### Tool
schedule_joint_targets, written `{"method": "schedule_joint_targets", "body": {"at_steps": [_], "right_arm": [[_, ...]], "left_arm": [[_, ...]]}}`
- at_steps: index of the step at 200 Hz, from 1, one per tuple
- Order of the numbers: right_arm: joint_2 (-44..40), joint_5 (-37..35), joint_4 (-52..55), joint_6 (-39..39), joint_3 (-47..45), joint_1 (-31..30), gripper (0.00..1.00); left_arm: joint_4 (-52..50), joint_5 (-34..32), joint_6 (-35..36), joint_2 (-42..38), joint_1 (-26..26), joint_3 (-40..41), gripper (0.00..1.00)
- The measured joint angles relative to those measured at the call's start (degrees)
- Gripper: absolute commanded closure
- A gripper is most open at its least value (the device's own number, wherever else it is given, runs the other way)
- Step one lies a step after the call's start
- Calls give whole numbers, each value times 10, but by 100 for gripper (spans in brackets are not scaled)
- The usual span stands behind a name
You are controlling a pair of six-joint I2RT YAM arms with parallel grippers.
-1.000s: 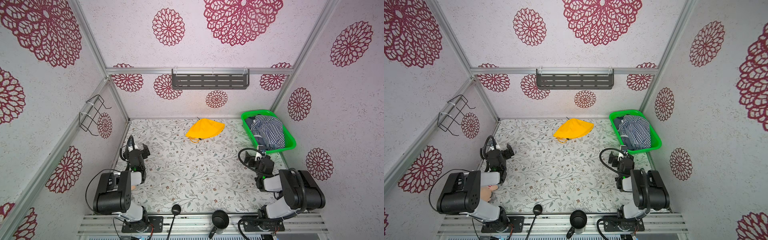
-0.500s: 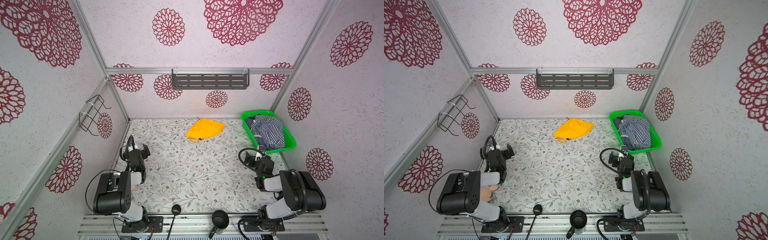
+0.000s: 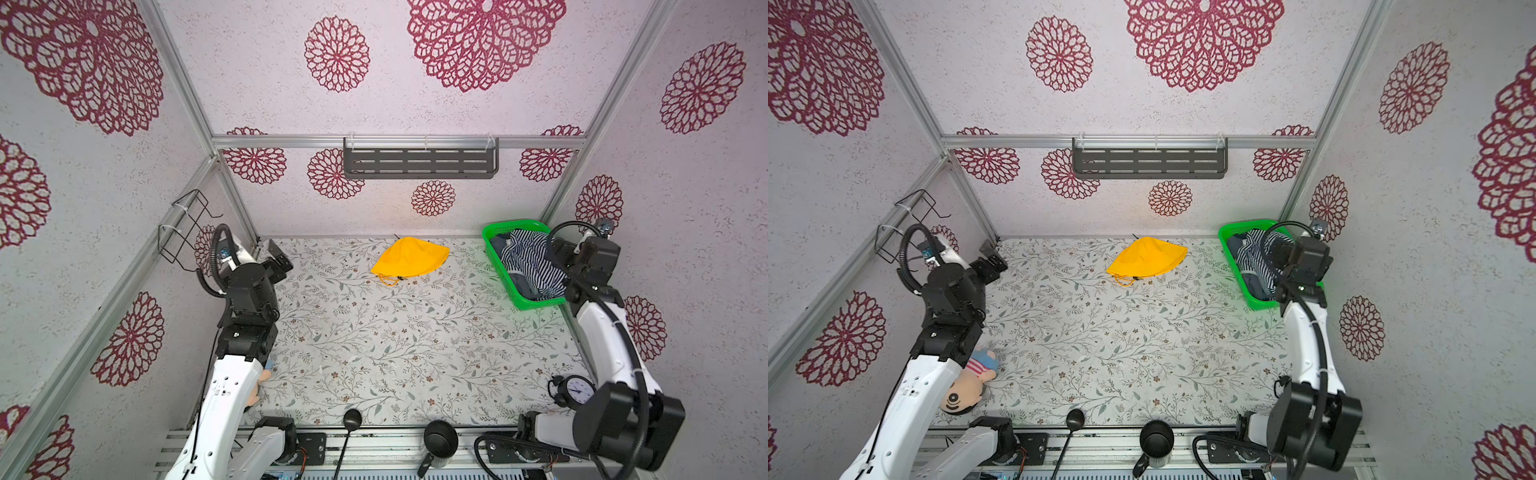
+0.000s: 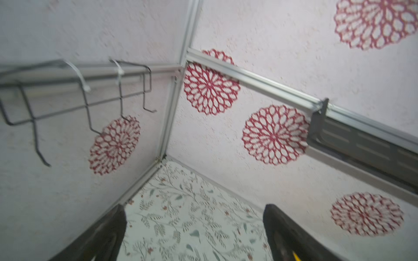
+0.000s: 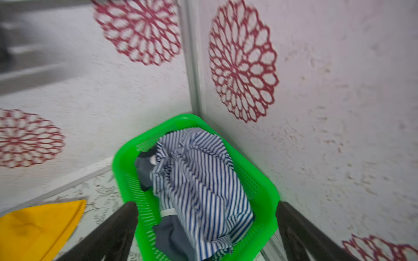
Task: Fold and stack tank tops
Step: Pick up several tank tops from the basket.
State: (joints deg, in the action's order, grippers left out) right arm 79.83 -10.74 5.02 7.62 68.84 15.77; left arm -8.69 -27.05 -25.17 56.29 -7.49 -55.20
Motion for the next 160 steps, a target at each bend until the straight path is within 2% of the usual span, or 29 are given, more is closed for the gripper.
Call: {"method": "schedule_joint_targets", "body": {"at_steps": [43,62,79,82,89,94,103,109,118,160], "right_arm": [[221,52,111,-5,83,45,1],[283,77,122,-15,108,47,4],[294,99,121,-11,113,43,17],[294,102,122,-14,114,42,24],[295,107,127,-15,119,41,51],[297,111,129,-11,125,40,66],[304,117,134,-11,142,38,84],[309,121,137,-11,154,38,91],[314,126,142,-11,170,38,100],[309,143,185,-17,220,38,100]], "left_arm": [[-111,12,-57,43,-106,26,3],[-128,12,-75,43,-137,28,3],[-130,11,-86,48,-156,28,3],[-130,11,-88,49,-158,28,3],[-130,10,-91,53,-161,28,3],[-130,10,-93,57,-163,28,3],[-130,10,-96,63,-164,29,3],[-130,10,-98,67,-164,29,3],[-130,10,-100,71,-165,30,3],[-130,11,-105,73,-166,31,3]]}}
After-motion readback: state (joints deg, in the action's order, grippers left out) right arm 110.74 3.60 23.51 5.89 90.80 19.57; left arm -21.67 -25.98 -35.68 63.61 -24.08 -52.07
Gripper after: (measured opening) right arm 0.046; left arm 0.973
